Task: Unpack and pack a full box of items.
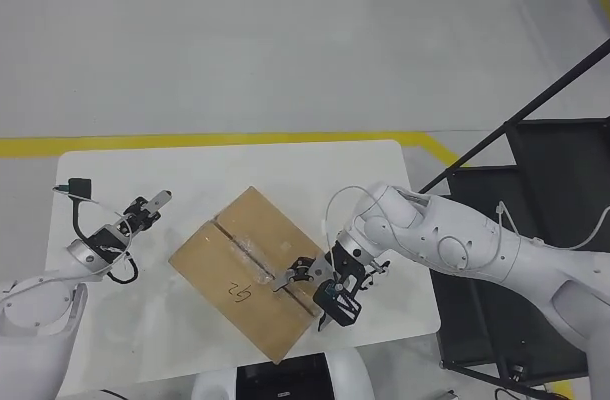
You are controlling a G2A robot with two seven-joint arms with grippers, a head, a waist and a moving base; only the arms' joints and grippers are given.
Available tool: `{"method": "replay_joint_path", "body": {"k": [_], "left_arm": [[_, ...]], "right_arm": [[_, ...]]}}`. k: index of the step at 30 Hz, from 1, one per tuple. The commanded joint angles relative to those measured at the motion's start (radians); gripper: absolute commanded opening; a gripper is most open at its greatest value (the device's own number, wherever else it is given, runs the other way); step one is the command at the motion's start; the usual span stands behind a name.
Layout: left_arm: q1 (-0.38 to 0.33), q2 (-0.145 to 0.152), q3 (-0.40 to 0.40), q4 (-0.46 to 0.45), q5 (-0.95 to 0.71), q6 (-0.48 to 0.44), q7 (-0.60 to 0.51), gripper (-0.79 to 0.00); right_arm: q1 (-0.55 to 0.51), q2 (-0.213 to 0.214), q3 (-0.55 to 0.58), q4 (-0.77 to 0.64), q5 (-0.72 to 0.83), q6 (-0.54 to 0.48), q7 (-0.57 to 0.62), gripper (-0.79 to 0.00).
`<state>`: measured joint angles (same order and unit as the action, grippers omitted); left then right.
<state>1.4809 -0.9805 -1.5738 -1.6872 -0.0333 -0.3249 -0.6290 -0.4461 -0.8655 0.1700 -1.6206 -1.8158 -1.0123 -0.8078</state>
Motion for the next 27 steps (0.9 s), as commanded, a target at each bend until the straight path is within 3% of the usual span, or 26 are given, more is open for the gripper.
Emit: {"method": "replay_joint_path", "body": {"k": [1,11,19,27], "left_arm": [[0.001,0.000,-0.001,0.000,0.000,0.000,0.000,0.000],[0.001,-0.001,-0.002,-0.003,0.000,0.006,0.016,0.000],[0.030,-0.001,-0.038,-0.009,0.012,-0.016,0.068,0.000],[0.030,-0.001,-0.038,-0.009,0.012,-0.016,0.068,0.000]], "right_arm": [[0.000,0.000,0.000,0.000,0.000,0.000,0.000,0.000],[-0.003,0.000,0.001,0.000,0.002,0.005,0.005,0.000],[-0.058,-0.011,0.000,0.028,0.153,0.000,0.000,0.000],[-0.146,-0.039,0.000,0.097,0.227,0.000,0.125,0.000]]}}
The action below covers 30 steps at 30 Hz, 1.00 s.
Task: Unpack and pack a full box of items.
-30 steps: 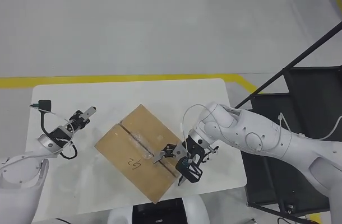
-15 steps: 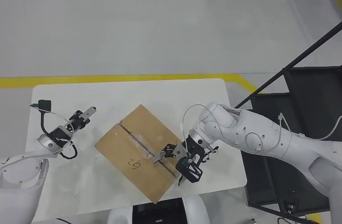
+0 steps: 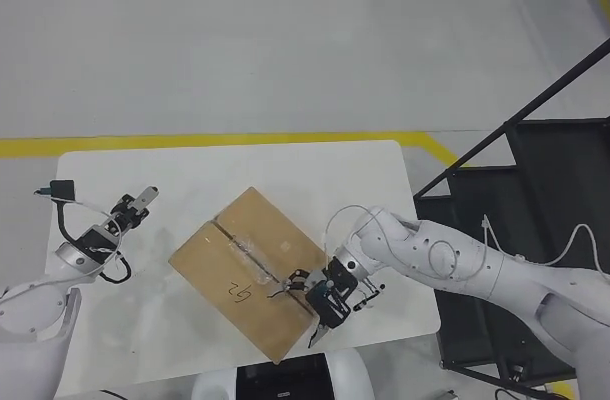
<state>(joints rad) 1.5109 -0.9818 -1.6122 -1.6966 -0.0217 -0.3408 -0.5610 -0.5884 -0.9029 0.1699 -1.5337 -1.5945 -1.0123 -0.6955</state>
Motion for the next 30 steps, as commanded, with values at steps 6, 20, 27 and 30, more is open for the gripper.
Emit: {"method": "replay_joint_path", "body": {"k": [6,20,27,30], "left_arm": [[0.000,0.000,0.000,0.000,0.000,0.000,0.000,0.000],[0.000,0.000,0.000,0.000,0.000,0.000,0.000,0.000],[0.000,0.000,0.000,0.000,0.000,0.000,0.000,0.000],[0.000,0.000,0.000,0.000,0.000,0.000,0.000,0.000]], "right_arm": [[-0.008,-0.054,0.000,0.058,0.199,0.000,0.239,0.000],[0.088,-0.122,0.000,0.002,0.829,0.000,0.829,0.000],[0.088,-0.122,0.000,0.002,0.829,0.000,0.829,0.000],[0.088,-0.122,0.000,0.002,0.829,0.000,0.829,0.000]]}}
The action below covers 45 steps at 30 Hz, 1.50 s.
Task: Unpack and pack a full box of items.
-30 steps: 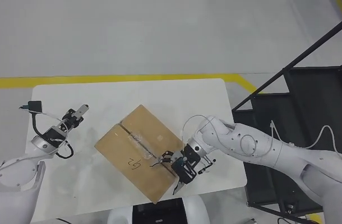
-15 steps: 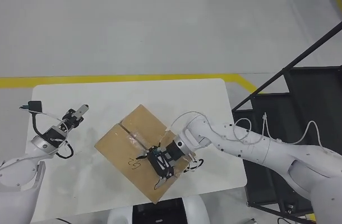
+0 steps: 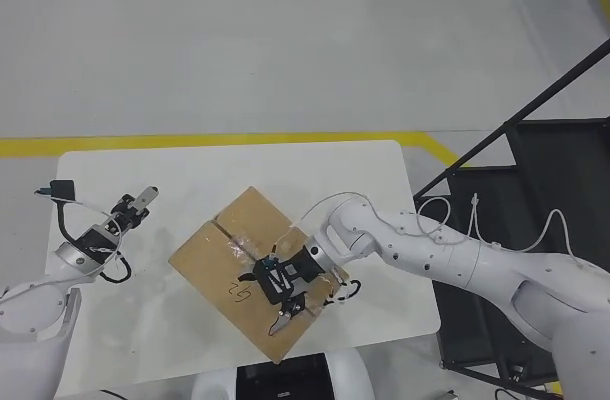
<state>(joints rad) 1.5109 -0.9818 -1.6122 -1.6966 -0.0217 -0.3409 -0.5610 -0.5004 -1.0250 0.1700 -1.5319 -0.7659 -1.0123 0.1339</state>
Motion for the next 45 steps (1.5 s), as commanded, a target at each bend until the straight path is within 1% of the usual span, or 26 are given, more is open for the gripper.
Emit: {"method": "replay_joint_path", "body": {"k": [1,37,38,44,45], "left_arm": [[0.000,0.000,0.000,0.000,0.000,0.000,0.000,0.000],[0.000,0.000,0.000,0.000,0.000,0.000,0.000,0.000],[0.000,0.000,0.000,0.000,0.000,0.000,0.000,0.000],[0.000,0.000,0.000,0.000,0.000,0.000,0.000,0.000],[0.000,0.000,0.000,0.000,0.000,0.000,0.000,0.000]], "right_arm": [[0.000,0.000,0.000,0.000,0.000,0.000,0.000,0.000],[0.000,0.000,0.000,0.000,0.000,0.000,0.000,0.000],[0.000,0.000,0.000,0.000,0.000,0.000,0.000,-0.785],[0.000,0.000,0.000,0.000,0.000,0.000,0.000,-0.785],[0.000,0.000,0.000,0.000,0.000,0.000,0.000,-0.539]]}}
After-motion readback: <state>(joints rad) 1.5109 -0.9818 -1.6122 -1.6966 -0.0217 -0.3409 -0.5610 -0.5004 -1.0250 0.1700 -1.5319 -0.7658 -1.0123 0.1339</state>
